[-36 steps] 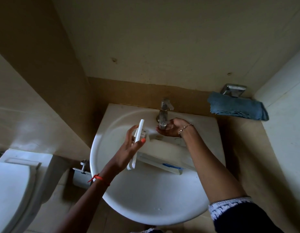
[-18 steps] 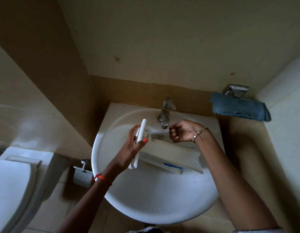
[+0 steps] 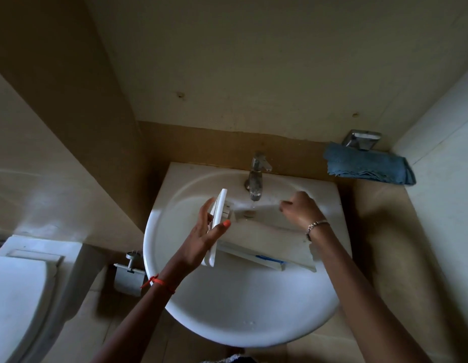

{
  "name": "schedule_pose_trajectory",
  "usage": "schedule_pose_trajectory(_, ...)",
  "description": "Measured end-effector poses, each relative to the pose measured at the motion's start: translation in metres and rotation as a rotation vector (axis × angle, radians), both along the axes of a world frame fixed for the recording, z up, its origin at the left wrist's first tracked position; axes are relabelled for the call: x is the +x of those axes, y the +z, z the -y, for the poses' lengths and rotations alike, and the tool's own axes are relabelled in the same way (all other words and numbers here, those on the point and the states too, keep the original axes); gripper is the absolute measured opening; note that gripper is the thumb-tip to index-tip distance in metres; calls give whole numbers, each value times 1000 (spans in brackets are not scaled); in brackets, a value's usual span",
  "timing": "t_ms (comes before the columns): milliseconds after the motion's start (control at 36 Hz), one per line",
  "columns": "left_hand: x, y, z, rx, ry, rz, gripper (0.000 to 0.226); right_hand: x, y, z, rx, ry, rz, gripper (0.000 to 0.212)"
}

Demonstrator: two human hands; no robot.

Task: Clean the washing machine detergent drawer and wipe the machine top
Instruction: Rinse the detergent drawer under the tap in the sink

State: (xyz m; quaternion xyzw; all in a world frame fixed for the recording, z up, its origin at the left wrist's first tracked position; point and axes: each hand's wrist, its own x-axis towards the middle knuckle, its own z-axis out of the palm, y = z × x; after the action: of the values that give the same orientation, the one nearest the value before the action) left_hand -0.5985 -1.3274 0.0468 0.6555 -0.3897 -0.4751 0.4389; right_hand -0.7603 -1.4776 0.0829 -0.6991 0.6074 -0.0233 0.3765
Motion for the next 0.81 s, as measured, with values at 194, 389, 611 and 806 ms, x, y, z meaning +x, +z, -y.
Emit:
schedule_pose_trajectory(194, 10, 1, -5, 20, -81, -7, 84, -46, -30, -7, 252, -165, -44, 42)
schedule_pose_trajectory(389, 17, -5, -30, 28, -202, 37, 103, -60, -42, -16, 415, -370, 287, 13)
schedule_pose_trajectory(611, 11, -16, -56, 53, -234, 27, 84, -73, -67, -29, 292, -461, 418, 21)
schedule_pose_trajectory(806, 1, -17, -51, 71, -10, 90, 32, -73, -94, -46, 211, -523, 500, 23)
